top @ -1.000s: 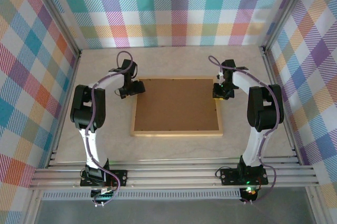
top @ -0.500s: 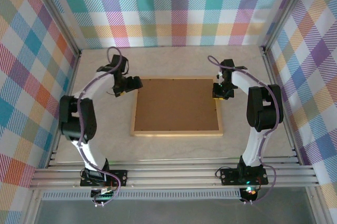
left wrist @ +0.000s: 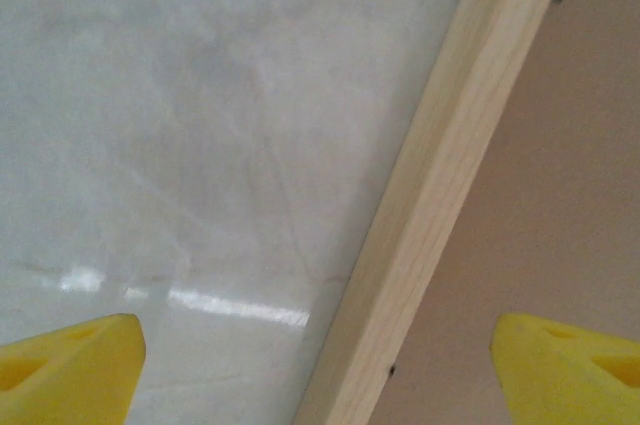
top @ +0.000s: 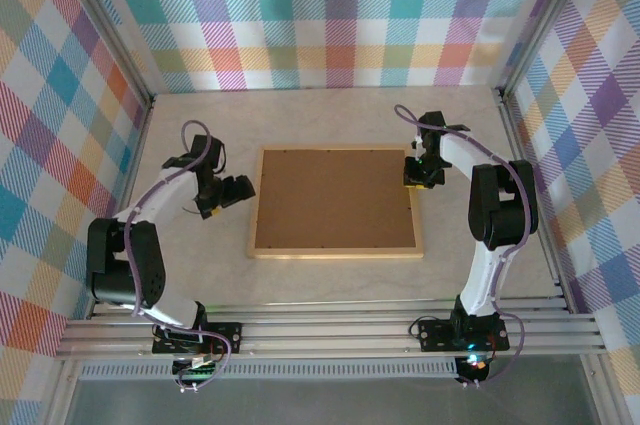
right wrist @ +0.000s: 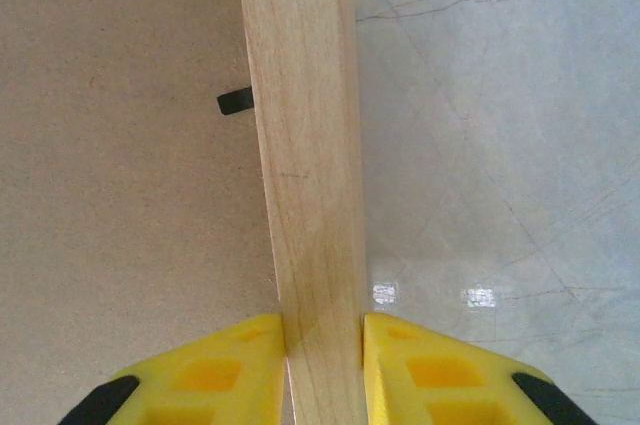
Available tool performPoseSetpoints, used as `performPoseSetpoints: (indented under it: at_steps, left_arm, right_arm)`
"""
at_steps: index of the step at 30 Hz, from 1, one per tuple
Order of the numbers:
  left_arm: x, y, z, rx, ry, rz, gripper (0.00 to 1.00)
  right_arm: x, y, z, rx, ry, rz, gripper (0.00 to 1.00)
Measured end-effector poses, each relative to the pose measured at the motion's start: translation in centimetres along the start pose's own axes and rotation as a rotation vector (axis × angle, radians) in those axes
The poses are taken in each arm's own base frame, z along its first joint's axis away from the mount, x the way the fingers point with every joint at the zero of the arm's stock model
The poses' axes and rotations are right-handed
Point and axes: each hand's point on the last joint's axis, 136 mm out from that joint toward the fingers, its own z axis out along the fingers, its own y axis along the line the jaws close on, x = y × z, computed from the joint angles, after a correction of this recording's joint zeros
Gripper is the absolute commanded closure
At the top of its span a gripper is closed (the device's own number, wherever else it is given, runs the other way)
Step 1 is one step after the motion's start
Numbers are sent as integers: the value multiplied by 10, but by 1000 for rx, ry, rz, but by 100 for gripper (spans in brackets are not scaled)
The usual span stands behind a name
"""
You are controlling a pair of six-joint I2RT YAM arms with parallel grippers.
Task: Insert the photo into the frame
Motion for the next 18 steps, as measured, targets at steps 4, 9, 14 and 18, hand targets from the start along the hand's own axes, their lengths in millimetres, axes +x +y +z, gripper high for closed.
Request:
performPoseSetpoints:
  at_steps: [4, 9, 14, 18]
  left_arm:
    - [23, 10, 6, -2, 44, -17, 11]
    - [48, 21, 19, -10, 108, -45, 11]
    - [58, 25, 24, -17, 135, -56, 11]
    - [61, 26, 26, -19, 139, -61, 11]
  right_arm:
    - [0, 0, 0, 0, 0, 0, 73]
    - [0, 0, 0, 0, 0, 0, 73]
    - [0, 0, 0, -1, -1, 4, 73]
    - [0, 0, 0, -3, 0, 9, 73]
